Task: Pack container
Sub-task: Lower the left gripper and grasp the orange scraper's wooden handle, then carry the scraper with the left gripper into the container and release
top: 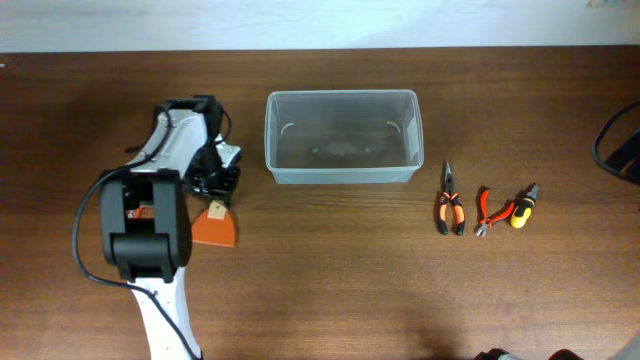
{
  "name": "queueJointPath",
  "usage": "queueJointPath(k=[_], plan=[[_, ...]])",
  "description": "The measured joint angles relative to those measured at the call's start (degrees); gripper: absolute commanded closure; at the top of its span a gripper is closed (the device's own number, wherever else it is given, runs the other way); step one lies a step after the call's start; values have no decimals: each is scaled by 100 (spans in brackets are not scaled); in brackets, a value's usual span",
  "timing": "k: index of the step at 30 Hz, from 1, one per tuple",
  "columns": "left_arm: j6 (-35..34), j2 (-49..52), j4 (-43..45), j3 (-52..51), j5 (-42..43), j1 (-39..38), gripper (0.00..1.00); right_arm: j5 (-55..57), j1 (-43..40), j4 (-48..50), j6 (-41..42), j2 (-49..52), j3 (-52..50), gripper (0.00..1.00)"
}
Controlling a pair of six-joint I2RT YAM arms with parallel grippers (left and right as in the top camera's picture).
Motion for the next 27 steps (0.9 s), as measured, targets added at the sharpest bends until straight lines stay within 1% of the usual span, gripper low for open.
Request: queueJointPath(k=[7,14,18,21,24,27], plan=[[-2,-37,-372,911,-372,-483,98,0,0,-7,-2,0,0,1],[-2,-144,-822,1773,-890,-518,98,2,0,-9,0,0,0,1],[22,-155,-833,2323,-1246,-546,98,0,0,-9,-2,0,0,1],[234,-184,-713,2826,-1408,-669,98,0,0,-9,0,0,0,1],[662,-203,-306,3405,-1493,-970,98,0,0,-9,-7,0,0,1],[1419,-319,122,3685,-1364,-1414,98,0,0,-9,-2,0,0,1]])
